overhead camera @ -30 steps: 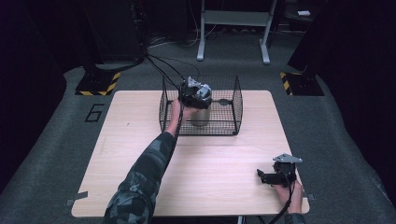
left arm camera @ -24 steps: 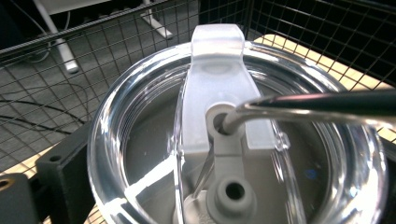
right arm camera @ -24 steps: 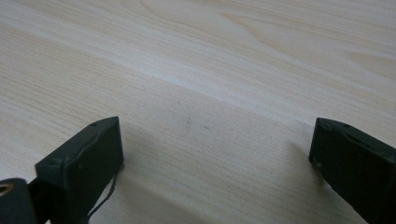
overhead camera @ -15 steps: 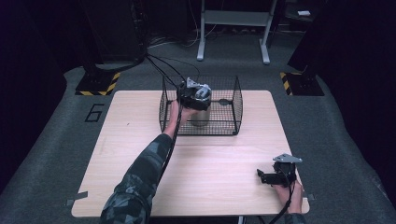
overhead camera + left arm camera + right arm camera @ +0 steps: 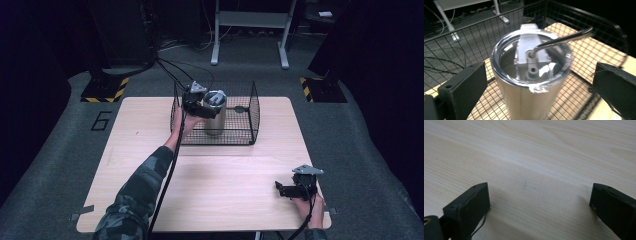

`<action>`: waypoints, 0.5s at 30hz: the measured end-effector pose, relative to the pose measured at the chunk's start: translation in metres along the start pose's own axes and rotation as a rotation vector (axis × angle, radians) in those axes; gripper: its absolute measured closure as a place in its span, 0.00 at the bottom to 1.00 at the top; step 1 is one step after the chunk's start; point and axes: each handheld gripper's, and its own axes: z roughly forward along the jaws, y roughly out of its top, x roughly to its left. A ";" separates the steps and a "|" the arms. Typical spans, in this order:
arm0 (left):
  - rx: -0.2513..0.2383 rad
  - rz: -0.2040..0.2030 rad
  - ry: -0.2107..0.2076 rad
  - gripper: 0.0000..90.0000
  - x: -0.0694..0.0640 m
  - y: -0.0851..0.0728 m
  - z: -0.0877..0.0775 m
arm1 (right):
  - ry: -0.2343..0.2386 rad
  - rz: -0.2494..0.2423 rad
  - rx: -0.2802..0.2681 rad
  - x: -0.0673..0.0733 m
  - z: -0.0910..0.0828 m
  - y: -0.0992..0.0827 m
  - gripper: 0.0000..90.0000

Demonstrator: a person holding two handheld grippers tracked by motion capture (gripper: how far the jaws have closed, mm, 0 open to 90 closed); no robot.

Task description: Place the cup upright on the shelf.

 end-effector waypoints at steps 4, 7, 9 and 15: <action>0.005 0.007 -0.014 0.00 -0.004 0.002 -0.014 | -0.001 0.006 -0.002 0.000 0.000 0.000 0.03; 0.004 0.018 -0.021 0.00 -0.010 0.003 -0.030 | 0.000 0.005 -0.002 0.000 0.000 0.000 0.03; 0.005 0.030 -0.030 0.00 -0.013 0.002 -0.040 | -0.001 0.006 -0.002 0.000 0.000 0.000 0.03; -0.002 0.070 -0.033 0.00 -0.025 -0.008 -0.079 | -0.001 0.006 -0.002 0.000 0.000 0.000 0.03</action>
